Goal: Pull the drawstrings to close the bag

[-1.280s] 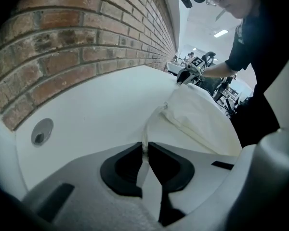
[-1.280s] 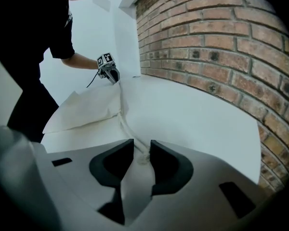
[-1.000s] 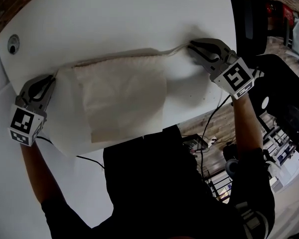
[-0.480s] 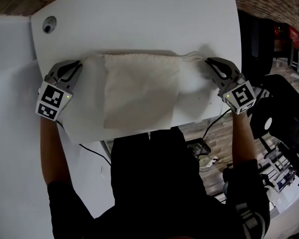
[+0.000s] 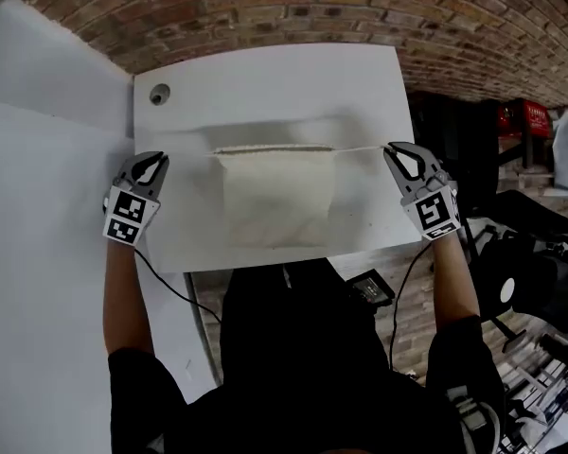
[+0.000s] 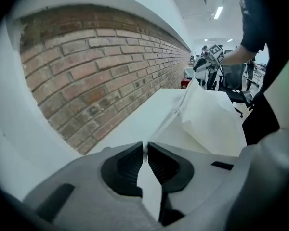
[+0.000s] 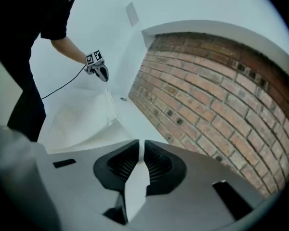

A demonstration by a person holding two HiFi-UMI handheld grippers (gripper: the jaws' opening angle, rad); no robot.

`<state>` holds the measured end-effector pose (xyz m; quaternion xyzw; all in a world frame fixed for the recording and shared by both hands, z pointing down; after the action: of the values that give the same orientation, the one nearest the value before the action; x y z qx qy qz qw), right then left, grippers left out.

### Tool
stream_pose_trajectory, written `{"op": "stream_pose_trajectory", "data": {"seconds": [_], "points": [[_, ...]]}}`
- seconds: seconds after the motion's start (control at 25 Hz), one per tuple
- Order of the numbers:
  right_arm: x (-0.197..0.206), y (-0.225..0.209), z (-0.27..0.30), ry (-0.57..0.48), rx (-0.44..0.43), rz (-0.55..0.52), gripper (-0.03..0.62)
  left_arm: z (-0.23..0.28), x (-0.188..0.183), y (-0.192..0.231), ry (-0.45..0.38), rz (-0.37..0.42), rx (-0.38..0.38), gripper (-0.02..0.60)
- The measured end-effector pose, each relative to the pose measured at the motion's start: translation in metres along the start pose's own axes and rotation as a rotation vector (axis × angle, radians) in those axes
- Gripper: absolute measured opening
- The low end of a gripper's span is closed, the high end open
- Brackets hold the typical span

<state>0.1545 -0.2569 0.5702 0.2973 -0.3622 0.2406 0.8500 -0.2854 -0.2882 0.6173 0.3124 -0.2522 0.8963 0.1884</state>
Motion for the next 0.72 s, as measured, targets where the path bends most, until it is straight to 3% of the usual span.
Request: {"op": "stream_pose_trajectory", "data": {"seconds": [0.28, 0.56, 0.72], "points": [[-0.081, -0.055, -0.052, -0.142, 0.148, -0.106, 0.040, -0.074, -0.069, 0.027, -0.069, 0.106, -0.165, 0.044], [-0.136, -0.106, -0.106, -0.314, 0.200, -0.023, 0.040, -0.139, -0.146, 0.060, -0.139, 0.204, -0.299, 0.044], [-0.166, -0.134, -0.137, -0.370, 0.260, -0.084, 0.040, -0.175, -0.194, 0.077, -0.177, 0.273, -0.390, 0.044]]}}
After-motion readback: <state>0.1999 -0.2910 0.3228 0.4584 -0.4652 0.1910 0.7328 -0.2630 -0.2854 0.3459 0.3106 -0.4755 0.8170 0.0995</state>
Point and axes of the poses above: the fingertips, and each gripper's own axes: z forward along the fingers, y to its left, x out of its underside, the point moved 1 cm from there along -z, backward along the fingers, and after that the axes turned 8 degrees about z, right-handed, at the moved point
